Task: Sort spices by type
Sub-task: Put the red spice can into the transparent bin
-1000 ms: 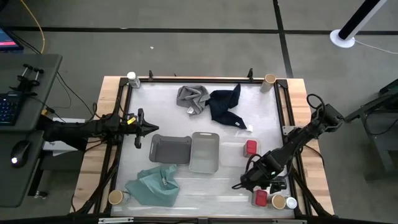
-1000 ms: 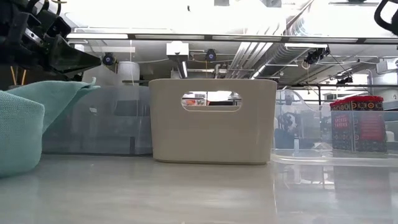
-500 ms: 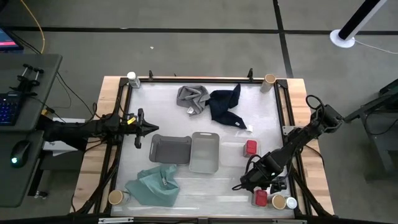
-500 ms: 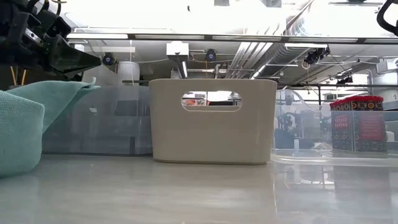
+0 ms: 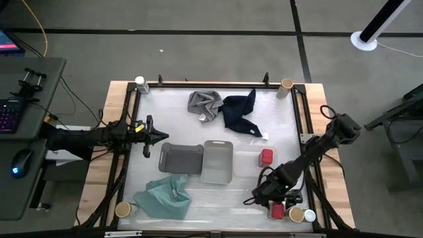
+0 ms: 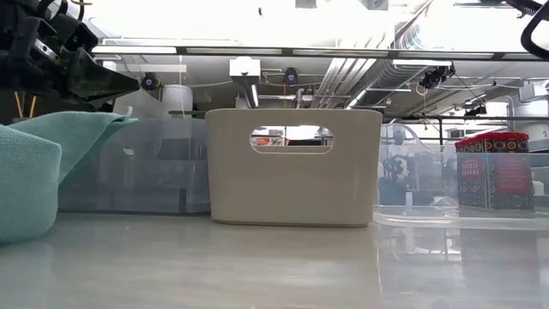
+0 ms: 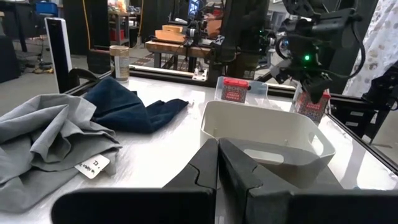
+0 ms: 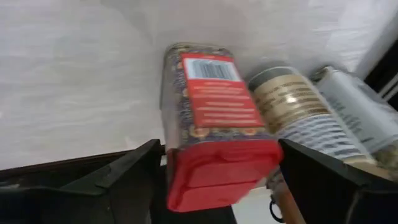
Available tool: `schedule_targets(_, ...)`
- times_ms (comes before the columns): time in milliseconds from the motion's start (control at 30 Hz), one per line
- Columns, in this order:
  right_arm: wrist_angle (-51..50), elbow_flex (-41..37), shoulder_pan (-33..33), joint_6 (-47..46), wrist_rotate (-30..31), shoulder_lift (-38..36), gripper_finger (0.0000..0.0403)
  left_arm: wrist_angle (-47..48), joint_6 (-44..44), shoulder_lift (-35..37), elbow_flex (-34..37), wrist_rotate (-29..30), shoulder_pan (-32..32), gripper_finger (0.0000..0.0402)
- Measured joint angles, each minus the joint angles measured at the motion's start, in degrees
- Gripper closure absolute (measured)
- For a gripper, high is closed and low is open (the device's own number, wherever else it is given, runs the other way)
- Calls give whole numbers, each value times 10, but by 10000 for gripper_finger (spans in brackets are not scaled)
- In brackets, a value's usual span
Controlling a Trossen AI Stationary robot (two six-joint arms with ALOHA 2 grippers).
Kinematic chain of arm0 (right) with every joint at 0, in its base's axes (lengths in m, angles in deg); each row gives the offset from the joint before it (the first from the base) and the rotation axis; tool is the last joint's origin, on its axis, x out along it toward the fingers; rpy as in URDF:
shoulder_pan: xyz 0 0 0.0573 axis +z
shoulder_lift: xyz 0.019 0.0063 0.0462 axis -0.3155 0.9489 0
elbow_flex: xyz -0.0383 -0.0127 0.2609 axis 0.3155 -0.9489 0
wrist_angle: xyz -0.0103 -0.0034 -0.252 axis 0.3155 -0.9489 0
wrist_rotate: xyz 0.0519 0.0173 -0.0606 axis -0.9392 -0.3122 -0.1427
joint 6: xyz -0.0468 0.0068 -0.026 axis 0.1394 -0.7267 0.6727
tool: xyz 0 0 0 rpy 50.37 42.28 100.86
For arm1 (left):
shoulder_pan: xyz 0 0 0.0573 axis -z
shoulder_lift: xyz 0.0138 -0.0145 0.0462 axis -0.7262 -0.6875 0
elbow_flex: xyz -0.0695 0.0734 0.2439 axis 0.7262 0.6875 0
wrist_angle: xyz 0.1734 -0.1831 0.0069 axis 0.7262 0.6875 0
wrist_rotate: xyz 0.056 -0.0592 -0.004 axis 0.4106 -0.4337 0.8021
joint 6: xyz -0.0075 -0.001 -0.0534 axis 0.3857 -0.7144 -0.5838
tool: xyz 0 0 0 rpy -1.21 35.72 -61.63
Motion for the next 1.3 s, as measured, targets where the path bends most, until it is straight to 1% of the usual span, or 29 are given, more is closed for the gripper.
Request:
schedule_targets(133,-2,0,-1,-6,17,10,87,0,0,0,0,0,0,402)
schedule_targets(267,2,0,-3,10,17,14,94,0,0,0,0,0,0,402)
schedule_targets(367,16,0,-8,26,18,13,124,0,0,0,0,0,0,401)
schedule_targets(500,16,0,-16,54,25,2,194,0,0,0,0,0,0,401)
schedule_targets(533,15,0,-18,61,31,-4,193,0,0,0,0,0,0,402)
schedule_targets(667,12,0,-24,74,60,-44,193,0,0,0,0,0,0,401)
schedule_targets(767,12,3,-36,81,81,-98,193,0,0,0,0,0,0,401)
schedule_targets(833,-7,22,-49,94,115,-138,193,0,0,0,0,0,0,401)
schedule_targets(867,-19,33,-57,104,144,-156,193,0,0,0,0,0,0,401)
schedule_targets(967,-85,61,-95,130,249,-203,193,0,0,0,0,0,0,402)
schedule_targets(1033,-141,73,-137,159,293,-221,193,0,0,0,0,0,0,402)
schedule_targets(1100,-195,79,-187,206,299,-226,193,0,0,0,0,0,0,402)
schedule_targets(1167,-229,78,-239,264,290,-223,193,0,0,0,0,0,0,401)
schedule_targets(1300,-223,76,-332,388,228,-190,193,0,0,0,0,0,0,402)
